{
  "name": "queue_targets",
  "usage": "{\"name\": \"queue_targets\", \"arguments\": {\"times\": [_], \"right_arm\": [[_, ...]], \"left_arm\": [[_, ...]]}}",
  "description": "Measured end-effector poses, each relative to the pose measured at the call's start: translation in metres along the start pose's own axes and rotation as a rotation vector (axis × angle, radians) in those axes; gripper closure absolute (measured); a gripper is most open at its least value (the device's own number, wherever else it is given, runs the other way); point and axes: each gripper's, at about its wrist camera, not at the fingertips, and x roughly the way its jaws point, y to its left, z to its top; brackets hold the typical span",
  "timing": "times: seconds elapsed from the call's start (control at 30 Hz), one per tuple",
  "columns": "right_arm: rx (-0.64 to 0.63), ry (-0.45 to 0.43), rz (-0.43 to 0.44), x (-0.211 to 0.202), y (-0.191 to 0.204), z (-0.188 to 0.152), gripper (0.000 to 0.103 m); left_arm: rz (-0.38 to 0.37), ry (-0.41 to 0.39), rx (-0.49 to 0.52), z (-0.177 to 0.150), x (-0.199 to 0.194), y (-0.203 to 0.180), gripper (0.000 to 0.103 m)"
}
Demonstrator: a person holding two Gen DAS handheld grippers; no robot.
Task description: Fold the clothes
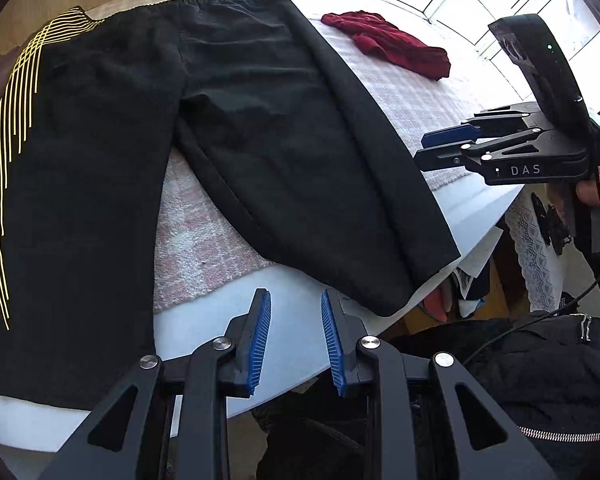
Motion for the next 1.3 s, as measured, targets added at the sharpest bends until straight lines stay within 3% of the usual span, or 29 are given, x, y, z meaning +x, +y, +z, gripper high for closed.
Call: {"name": "queue_targets", "arguments": {"times": [0.03, 0.2, 0.43, 0.63, 0.7, 0.77, 0.93, 1.1, 1.17, 1.3], "right_arm": [[0.006, 0.005, 0.000, 0.000, 0.005, -0.005, 0.060], [-0.005, 0.002, 0.016, -0.004, 0.038, -0.035, 0.059], [-0.049, 0.007, -0.093, 0.003, 0.075, -0.064, 0.057], [0.013, -0.004, -0.088, 0.010, 0.074, -0.067, 0.057], [0.084, -0.012, -0.034, 0.010, 0.065, -0.067, 0.065], [0.139, -0.011, -0.004, 0.007, 0.056, -0.068, 0.099], [0.243, -0.049, -0.013, -0.010, 0.032, -0.078, 0.099], [0.527, -0.121, 0.077, -0.027, -0.022, -0.110, 0.099], [0.605, -0.134, 0.072, -0.028, -0.035, -0.123, 0.099], [0.579, -0.150, 0.091, -0.037, -0.032, -0.116, 0.098]], "left_arm": [[-0.010, 0.004, 0.002, 0.000, 0.002, -0.002, 0.074], [-0.065, 0.017, 0.054, 0.000, 0.007, -0.014, 0.071], [-0.108, 0.033, 0.125, 0.013, 0.019, -0.020, 0.071], [-0.115, 0.042, 0.174, 0.021, 0.023, -0.023, 0.085], [-0.113, 0.044, 0.180, 0.022, 0.022, -0.022, 0.091], [-0.115, 0.043, 0.186, 0.021, 0.019, -0.021, 0.093], [-0.098, 0.045, 0.220, 0.008, 0.007, -0.020, 0.093], [-0.133, 0.073, 0.283, -0.012, 0.003, -0.025, 0.090], [-0.126, 0.080, 0.298, -0.015, 0.009, -0.031, 0.088], [-0.076, 0.071, 0.317, -0.012, 0.020, -0.041, 0.088]]}}
